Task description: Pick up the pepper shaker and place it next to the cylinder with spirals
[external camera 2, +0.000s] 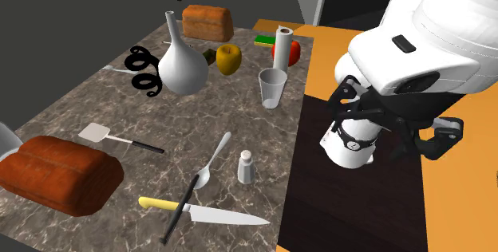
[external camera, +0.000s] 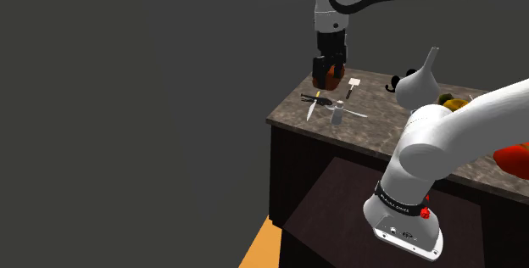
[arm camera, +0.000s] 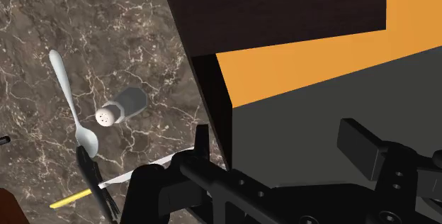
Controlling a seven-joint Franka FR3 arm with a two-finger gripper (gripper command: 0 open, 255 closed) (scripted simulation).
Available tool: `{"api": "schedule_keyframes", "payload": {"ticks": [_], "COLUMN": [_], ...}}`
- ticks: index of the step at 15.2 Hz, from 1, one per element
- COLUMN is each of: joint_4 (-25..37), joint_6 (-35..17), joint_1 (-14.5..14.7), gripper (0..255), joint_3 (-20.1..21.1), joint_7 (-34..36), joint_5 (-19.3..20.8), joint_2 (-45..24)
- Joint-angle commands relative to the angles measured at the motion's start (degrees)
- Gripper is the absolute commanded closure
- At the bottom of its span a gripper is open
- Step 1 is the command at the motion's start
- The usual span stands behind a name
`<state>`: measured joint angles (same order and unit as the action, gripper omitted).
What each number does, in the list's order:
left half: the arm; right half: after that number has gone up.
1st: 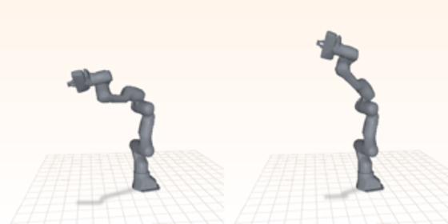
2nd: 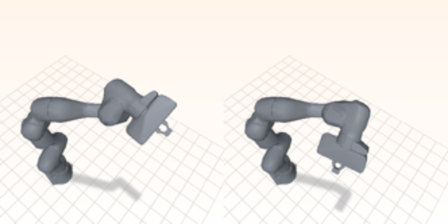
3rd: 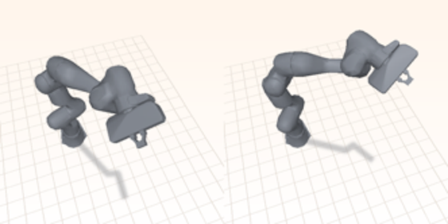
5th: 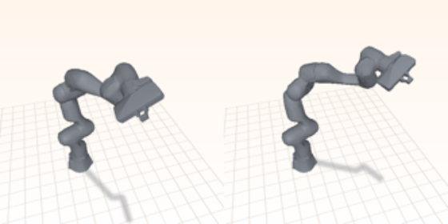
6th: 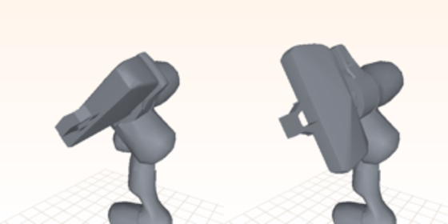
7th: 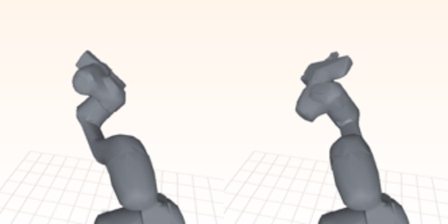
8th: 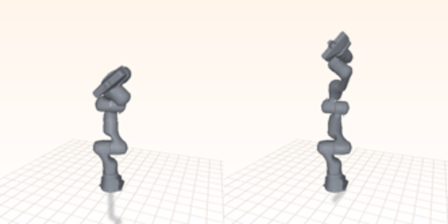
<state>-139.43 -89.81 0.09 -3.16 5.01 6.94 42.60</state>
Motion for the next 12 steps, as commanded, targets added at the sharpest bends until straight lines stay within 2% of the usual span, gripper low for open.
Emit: {"api": "schedule_keyframes", "payload": {"ticks": [1,7,12], "joint_4": [0.0,-7.4,-11.5], "joint_6": [0.0,-10.3,-19.8], "joint_1": [0.0,-3.7,-6.7], "gripper": [0,0,0], "joint_3": [0.0,-8.0,-15.6], "joint_7": [0.0,-5.9,-11.0], "joint_5": [0.0,4.3,7.6], "joint_2": [0.0,1.6,-0.3]}}
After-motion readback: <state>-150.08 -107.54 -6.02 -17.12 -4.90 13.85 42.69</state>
